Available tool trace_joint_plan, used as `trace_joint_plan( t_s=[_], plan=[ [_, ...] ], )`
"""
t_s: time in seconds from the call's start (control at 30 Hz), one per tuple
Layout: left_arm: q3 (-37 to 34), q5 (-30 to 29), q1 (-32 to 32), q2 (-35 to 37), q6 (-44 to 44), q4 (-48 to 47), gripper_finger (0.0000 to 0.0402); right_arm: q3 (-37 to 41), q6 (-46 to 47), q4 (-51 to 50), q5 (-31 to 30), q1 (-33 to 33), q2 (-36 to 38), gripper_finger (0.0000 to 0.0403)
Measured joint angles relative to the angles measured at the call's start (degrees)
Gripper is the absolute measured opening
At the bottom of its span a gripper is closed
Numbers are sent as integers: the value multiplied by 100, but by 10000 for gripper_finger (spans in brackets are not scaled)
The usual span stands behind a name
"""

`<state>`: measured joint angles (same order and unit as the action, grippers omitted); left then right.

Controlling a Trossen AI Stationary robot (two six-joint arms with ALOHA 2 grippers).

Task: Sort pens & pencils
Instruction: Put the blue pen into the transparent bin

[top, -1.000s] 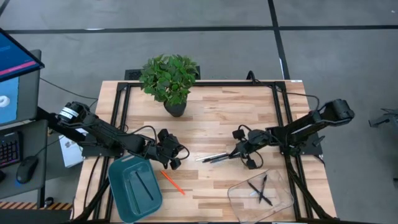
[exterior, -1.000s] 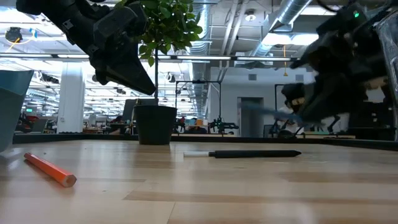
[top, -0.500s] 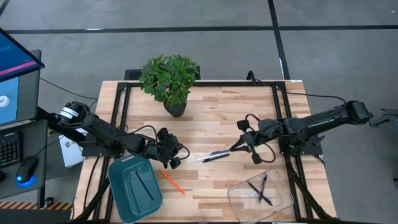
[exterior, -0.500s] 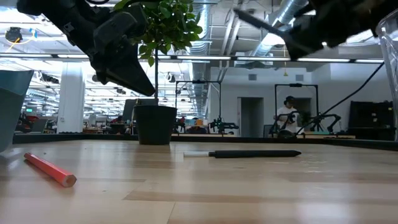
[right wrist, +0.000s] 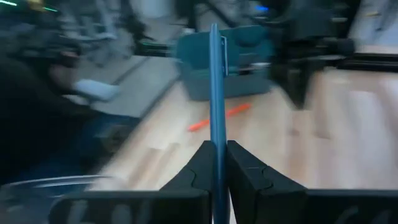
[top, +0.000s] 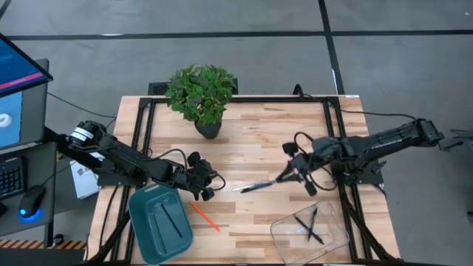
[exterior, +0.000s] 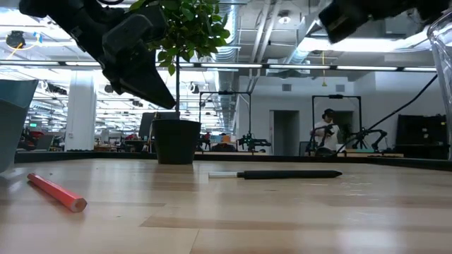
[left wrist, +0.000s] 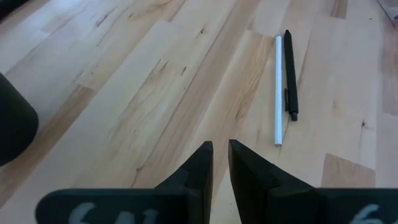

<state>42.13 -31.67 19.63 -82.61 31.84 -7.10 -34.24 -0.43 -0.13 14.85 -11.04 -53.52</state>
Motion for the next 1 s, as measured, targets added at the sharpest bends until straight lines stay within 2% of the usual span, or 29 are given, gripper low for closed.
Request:
trace_joint_plan(
  t_s=[0.2, 0.3, 0.73, 1.0],
  plan=[
    [0, 39, 119, 0, 52, 5, 41, -2, 559, 32, 7, -988, 85, 49],
    [0, 32, 175, 0, 139, 32, 41, 0, 862, -5, -210, -1493, 78, 49],
    [0, -9, 252, 0, 483, 60, 41, 0, 2173, -127, -1564, -3608, 79, 49],
    [0, -10, 252, 0, 548, 60, 41, 0, 2377, -689, -2885, -4541, 56, 49]
  ],
)
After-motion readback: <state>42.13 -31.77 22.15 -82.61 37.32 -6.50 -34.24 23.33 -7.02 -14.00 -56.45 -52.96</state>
